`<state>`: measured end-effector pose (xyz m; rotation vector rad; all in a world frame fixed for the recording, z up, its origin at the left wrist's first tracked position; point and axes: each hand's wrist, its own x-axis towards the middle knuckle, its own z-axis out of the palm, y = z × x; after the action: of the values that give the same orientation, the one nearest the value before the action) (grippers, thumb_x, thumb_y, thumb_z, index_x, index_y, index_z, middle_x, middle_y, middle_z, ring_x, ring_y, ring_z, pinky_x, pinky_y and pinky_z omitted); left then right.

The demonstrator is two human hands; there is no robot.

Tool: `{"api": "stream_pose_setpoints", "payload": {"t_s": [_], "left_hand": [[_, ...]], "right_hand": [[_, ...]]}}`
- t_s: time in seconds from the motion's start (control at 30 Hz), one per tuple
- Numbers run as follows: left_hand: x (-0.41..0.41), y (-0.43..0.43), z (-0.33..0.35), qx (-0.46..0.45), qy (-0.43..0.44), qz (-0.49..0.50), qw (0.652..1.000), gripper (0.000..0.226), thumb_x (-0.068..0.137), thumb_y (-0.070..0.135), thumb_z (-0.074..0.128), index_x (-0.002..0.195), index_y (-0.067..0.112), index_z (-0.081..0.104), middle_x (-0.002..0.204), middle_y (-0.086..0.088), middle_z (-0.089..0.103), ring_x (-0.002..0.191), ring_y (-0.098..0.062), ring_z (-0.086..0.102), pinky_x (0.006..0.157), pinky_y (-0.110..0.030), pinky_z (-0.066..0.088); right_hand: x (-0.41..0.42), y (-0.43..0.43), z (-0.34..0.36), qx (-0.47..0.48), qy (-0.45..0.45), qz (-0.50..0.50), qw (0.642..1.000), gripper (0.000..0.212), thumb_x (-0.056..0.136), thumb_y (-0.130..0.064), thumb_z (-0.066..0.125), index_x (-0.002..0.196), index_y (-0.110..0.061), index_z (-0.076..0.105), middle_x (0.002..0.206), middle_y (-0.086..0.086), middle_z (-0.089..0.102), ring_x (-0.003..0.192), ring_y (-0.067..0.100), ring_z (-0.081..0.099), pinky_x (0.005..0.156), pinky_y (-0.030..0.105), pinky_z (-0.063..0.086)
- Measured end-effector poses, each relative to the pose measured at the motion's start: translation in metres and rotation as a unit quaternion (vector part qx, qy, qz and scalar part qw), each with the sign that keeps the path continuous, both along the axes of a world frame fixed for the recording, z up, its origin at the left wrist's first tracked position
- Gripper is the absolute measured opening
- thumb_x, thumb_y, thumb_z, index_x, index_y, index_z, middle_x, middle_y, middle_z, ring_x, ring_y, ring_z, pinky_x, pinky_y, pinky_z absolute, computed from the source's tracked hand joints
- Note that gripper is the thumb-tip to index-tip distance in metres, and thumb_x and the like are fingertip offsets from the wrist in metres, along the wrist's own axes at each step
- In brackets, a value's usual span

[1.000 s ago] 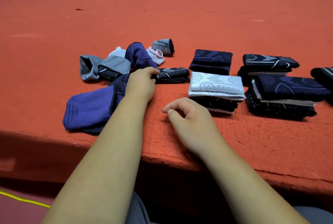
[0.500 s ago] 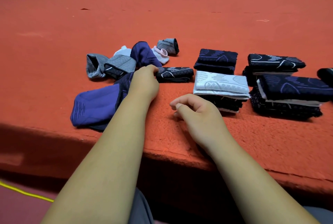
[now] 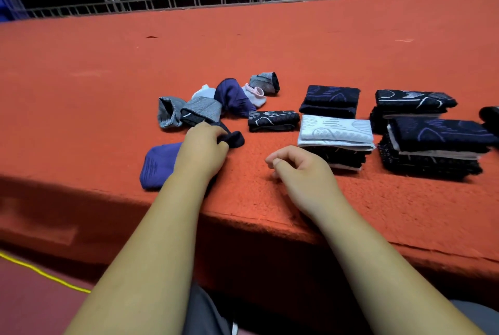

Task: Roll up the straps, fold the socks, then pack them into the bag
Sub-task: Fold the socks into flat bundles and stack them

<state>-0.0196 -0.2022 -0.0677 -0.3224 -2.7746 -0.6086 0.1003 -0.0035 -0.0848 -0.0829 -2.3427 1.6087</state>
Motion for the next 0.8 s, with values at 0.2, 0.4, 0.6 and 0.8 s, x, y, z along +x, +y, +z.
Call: {"api": "stream_pose_setpoints", "payload": {"t_s": [0.2, 0.4, 0.6, 0.8], "left_hand": [[0.024, -0.004, 0.022, 0.285, 0.055, -0.074, 0.954, 0.026, 0.099, 0.019, 0.062, 0.114, 0.033, 0.078, 0.113, 0.019, 0.077, 0.112, 0.000, 0.069, 0.105, -0.032, 0.052], [0.048, 0.008, 0.049, 0.467, 0.017, -0.148, 0.872, 0.020, 0.105, 0.008, 0.062, 0.114, 0.018, 0.077, 0.107, 0.010, 0.079, 0.103, -0.006, 0.072, 0.096, -0.025, 0.054], [0.073, 0.021, 0.055, 0.574, -0.154, -0.136, 0.792, 0.017, 0.099, 0.008, 0.064, 0.102, 0.011, 0.081, 0.102, -0.014, 0.080, 0.088, -0.022, 0.074, 0.080, -0.033, 0.059], [0.093, 0.023, 0.046, 0.551, -0.318, -0.119, 0.762, 0.030, 0.099, 0.020, 0.067, 0.115, -0.005, 0.074, 0.109, -0.027, 0.077, 0.100, -0.043, 0.076, 0.090, -0.053, 0.061]], "right_hand": [[0.007, 0.000, 0.005, -0.028, 0.013, 0.001, 1.000, 0.022, 0.098, -0.016, 0.063, 0.091, -0.031, 0.077, 0.095, -0.015, 0.078, 0.084, 0.011, 0.074, 0.089, 0.037, 0.058], [0.011, -0.004, 0.004, -0.062, 0.027, 0.013, 0.998, 0.029, 0.098, -0.038, 0.070, 0.127, -0.032, 0.073, 0.113, -0.015, 0.078, 0.089, 0.008, 0.077, 0.095, 0.047, 0.061], [0.022, -0.005, 0.014, -0.053, 0.087, -0.016, 0.995, 0.026, 0.101, -0.045, 0.066, 0.124, -0.034, 0.072, 0.113, -0.022, 0.076, 0.106, -0.003, 0.068, 0.095, 0.023, 0.050], [0.038, 0.005, 0.017, -0.140, 0.100, -0.035, 0.984, 0.013, 0.101, -0.034, 0.071, 0.108, -0.025, 0.077, 0.099, 0.001, 0.079, 0.094, 0.014, 0.071, 0.090, 0.048, 0.057]]}}
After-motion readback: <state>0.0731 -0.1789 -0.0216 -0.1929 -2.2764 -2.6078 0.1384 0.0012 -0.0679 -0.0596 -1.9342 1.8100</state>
